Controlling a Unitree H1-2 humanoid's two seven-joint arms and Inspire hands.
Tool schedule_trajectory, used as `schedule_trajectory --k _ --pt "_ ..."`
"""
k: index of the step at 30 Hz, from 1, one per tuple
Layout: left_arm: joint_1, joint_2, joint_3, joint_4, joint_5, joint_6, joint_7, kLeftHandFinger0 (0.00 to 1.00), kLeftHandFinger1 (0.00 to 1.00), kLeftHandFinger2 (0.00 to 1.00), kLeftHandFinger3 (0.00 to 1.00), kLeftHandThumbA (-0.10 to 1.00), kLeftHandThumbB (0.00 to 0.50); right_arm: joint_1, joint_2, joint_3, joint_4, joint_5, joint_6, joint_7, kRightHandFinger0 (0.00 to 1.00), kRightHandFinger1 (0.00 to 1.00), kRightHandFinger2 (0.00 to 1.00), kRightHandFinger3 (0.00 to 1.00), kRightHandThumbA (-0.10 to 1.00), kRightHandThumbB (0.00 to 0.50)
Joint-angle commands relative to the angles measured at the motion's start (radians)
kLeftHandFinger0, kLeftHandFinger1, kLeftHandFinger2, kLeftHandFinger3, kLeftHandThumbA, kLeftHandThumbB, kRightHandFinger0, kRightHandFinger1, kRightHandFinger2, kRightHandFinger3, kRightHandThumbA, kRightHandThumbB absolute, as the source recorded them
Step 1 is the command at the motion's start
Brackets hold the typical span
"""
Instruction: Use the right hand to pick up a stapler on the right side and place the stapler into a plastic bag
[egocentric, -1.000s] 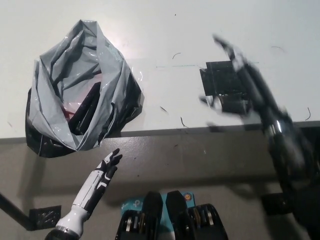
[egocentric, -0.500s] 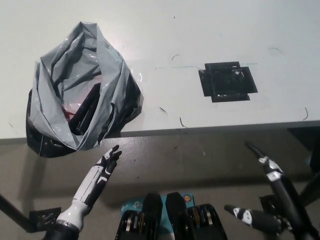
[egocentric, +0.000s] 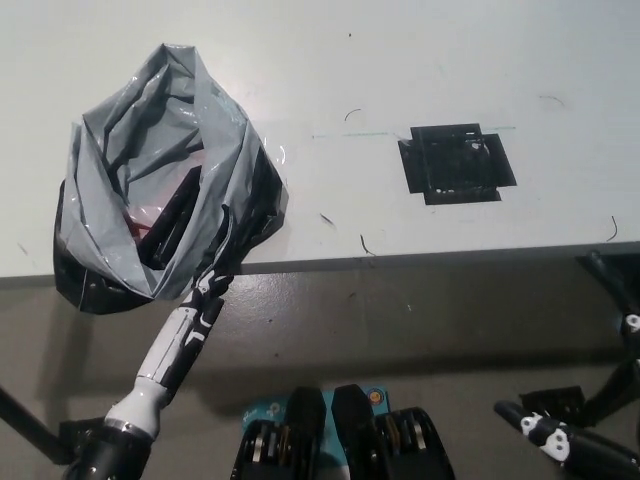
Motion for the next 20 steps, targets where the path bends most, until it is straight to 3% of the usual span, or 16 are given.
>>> schedule_trajectory --k 1,11,16,20 --pt "-0.011 0.002 0.011 -0.033 0.013 -0.043 0.029 1.0 1.0 1.0 1.0 1.0 0.5 -0.003 0.006 -0.027 -0.034 0.039 -0.063 -0.009 1.0 1.0 1.0 1.0 0.98 0.316" --pt "0.037 -0.003 0.022 -0.103 0.009 -0.039 0.024 1.0 1.0 1.0 1.0 1.0 0.5 0.011 0.024 -0.015 0.003 0.053 -0.052 0.006 1.0 1.0 1.0 1.0 0.98 0.345" --pt "0.077 -0.003 0.017 -0.102 -0.001 -0.05 0.013 1.0 1.0 1.0 1.0 1.0 0.5 0.009 0.051 0.004 0.199 0.057 -0.105 -0.003 1.0 1.0 1.0 1.0 0.89 0.296" --pt "0.095 -0.007 0.012 -0.09 -0.005 -0.054 0.007 1.0 1.0 1.0 1.0 1.0 0.5 0.022 0.073 0.022 0.327 0.075 -0.091 0.005 1.0 1.0 1.0 1.0 0.89 0.332"
